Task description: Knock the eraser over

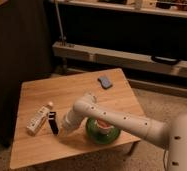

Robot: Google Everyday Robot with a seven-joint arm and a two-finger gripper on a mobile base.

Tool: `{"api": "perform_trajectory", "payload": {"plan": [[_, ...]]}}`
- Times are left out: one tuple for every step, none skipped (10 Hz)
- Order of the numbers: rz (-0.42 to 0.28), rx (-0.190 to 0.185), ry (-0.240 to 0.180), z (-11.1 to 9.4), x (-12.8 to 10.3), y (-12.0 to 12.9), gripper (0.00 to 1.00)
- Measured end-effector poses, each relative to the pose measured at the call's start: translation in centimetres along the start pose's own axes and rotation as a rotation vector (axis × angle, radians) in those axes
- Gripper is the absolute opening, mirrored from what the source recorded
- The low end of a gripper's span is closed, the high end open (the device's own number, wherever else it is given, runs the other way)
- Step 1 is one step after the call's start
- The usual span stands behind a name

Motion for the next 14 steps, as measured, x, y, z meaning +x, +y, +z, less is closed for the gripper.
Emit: {"api": "perform_trajectory", "payload": {"plan": [[0.0, 0.01, -0.015, 0.1, -0.2, -0.3, 0.04], [-0.001, 0.018, -0.028, 0.3, -0.4, -0.5, 0.04], [0.0, 0.031, -0.036, 0.3, -0.6, -0.5, 0.04], [-0.001, 0.055, -0.032, 0.2, -0.5, -0.8, 0.04], [-0.021, 0.079, -0.015, 0.2, -0.1, -1.6, 0.04], [-0.045, 0.098, 0.009, 0.1, 0.6, -2.5, 0.04], [-0.082, 0.124, 0.047, -0.1, 2.0, -4.0, 0.04], [-0.105, 0.134, 0.071, -0.3, 2.9, -4.9, 0.04], [-0.126, 0.14, 0.098, -0.3, 3.8, -5.8, 0.04], [-0.138, 0.153, 0.145, -0.6, 5.4, -6.5, 0.04], [-0.14, 0.159, 0.187, -0.9, 6.4, -6.4, 0.04], [-0.134, 0.162, 0.225, -1.3, 6.9, -6.3, 0.04], [-0.12, 0.168, 0.289, -2.0, 6.9, -5.8, 0.04], [-0.115, 0.171, 0.317, -2.3, 6.8, -5.5, 0.04]]}}
